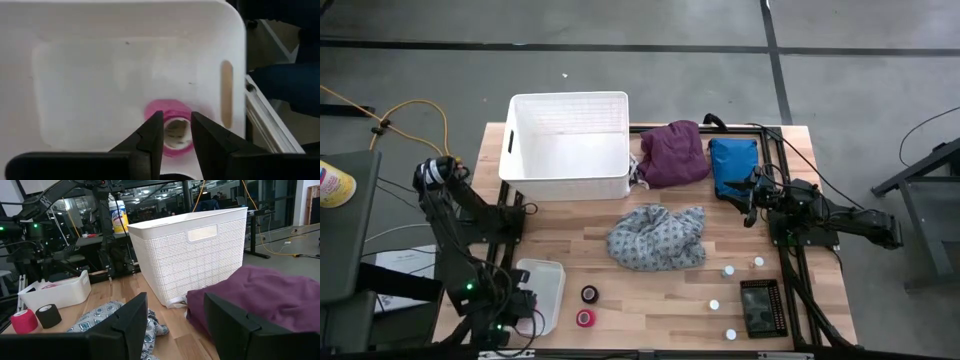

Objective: Pick & place medical supplies in basket/bin
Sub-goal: Put the black bandage into the bottom white bin

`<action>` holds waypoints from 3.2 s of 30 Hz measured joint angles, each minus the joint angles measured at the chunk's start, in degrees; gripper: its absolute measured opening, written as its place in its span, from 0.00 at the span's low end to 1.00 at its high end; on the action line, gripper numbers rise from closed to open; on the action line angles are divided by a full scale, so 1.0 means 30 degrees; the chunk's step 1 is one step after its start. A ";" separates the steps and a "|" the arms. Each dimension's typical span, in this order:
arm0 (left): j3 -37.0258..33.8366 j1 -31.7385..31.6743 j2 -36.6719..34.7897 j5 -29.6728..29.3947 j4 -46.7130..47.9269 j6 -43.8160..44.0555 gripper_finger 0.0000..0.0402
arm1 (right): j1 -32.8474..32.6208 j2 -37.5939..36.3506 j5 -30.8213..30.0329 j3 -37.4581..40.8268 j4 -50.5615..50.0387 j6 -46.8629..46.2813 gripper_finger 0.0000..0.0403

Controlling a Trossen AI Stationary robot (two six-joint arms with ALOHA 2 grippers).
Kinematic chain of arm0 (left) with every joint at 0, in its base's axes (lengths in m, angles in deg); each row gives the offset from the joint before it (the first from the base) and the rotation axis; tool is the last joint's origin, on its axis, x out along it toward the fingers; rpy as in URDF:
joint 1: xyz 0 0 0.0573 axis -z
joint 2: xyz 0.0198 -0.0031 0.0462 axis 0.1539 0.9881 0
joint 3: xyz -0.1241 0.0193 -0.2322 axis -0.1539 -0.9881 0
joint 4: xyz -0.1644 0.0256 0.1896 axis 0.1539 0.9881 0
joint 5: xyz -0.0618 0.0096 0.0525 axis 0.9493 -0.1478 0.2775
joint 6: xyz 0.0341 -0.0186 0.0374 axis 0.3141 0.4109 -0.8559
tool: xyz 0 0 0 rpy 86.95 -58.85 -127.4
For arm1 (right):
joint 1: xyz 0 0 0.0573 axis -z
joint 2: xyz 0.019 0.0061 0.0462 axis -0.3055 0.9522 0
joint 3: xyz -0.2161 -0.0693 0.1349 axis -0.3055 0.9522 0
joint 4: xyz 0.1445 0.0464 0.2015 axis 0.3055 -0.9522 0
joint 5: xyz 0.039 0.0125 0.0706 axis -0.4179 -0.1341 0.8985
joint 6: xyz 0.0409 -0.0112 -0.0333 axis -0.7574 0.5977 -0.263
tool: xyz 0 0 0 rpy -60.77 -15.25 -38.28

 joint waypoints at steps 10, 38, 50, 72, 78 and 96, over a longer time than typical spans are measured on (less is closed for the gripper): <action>0.0000 -0.3318 -0.0714 0.0564 0.0513 -0.3207 0.23 | 0.0002 -0.0005 0.0004 0.0004 0.0000 -0.0004 0.45; 0.0000 -1.4107 -0.0760 0.4172 0.0389 -1.2379 0.23 | 0.0007 0.0000 0.0006 0.0003 0.0000 0.0001 0.45; 0.0000 -1.5187 -0.0760 0.4301 0.0404 -1.2835 0.23 | 0.0007 0.0000 0.0006 0.0006 0.0005 -0.0004 0.45; 0.0501 -1.5180 0.0201 0.4039 0.0342 -1.2221 0.23 | 0.0004 -0.0004 0.0001 0.0001 0.0006 -0.0004 0.45; 0.1693 -1.5538 0.1452 0.4092 0.0350 -1.3164 0.23 | 0.0007 0.0000 -0.0001 0.0005 0.0000 -0.0006 0.45; 0.4903 -1.5836 0.4631 0.4586 0.1190 -1.4589 0.23 | 0.0005 0.0000 0.0004 -0.0001 0.0002 -0.0004 0.45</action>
